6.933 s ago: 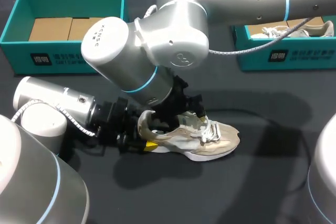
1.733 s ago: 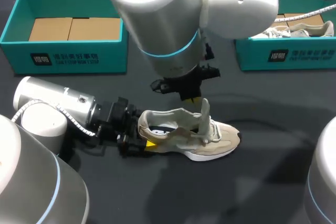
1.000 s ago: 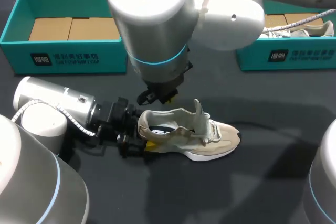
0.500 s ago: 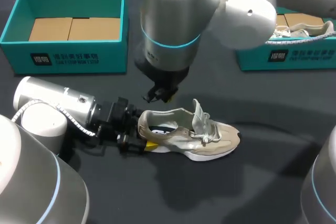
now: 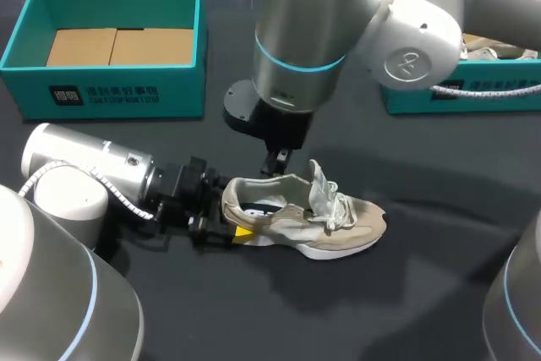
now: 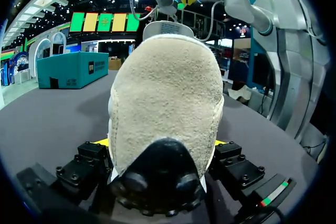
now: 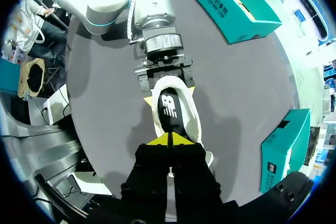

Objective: Take the shoe out of the shoebox, open the shoe tongue, remove and reinsert the insole, then place the shoe into the shoebox

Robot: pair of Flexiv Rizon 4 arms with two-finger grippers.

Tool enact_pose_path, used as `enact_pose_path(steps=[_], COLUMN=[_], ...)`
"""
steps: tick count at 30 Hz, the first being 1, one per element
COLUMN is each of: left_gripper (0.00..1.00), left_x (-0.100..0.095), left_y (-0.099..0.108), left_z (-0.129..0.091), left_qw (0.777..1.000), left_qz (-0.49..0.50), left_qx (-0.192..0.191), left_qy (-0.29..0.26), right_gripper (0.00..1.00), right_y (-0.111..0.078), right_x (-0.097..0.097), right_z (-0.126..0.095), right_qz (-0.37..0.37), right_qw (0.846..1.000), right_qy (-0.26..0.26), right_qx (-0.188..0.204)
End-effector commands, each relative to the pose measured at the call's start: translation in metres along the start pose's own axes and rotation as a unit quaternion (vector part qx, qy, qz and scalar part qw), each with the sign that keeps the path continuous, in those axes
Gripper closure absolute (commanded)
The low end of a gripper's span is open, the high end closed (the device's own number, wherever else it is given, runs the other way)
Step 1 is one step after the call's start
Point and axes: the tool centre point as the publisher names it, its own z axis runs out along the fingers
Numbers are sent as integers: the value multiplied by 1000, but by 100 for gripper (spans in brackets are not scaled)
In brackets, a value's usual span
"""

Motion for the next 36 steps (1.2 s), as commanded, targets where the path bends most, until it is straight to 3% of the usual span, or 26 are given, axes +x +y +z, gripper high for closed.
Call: enact_pose_path(steps=[1,5,7,19,24,25,36], left_gripper=[100,100,100,100,100,100,100], left_x=[-1,-1,-1,-1,-1,-1,-1], left_y=[1,1,1,1,1,1,1], left_z=[2,2,2,2,2,2,2], left_qw=[1000,1000,1000,1000,1000,1000,1000], left_qz=[0,0,0,0,0,0,0], left_qx=[-1,-1,-1,-1,-1,-1,-1], left_qy=[0,0,0,0,0,0,0], right_gripper=[100,100,100,100,100,100,100], right_y=[5,7,4,4,10,7,7], right_x=[0,8,10,10,3,1,1], right_z=[20,41,48,48,86,93,93], right_qz=[-20,-40,-52,-52,-90,-108,-108], right_qw=[1000,999,998,998,995,993,993], right_qy=[18,21,31,31,32,43,43], right_qx=[17,14,-6,-6,4,-15,-15])
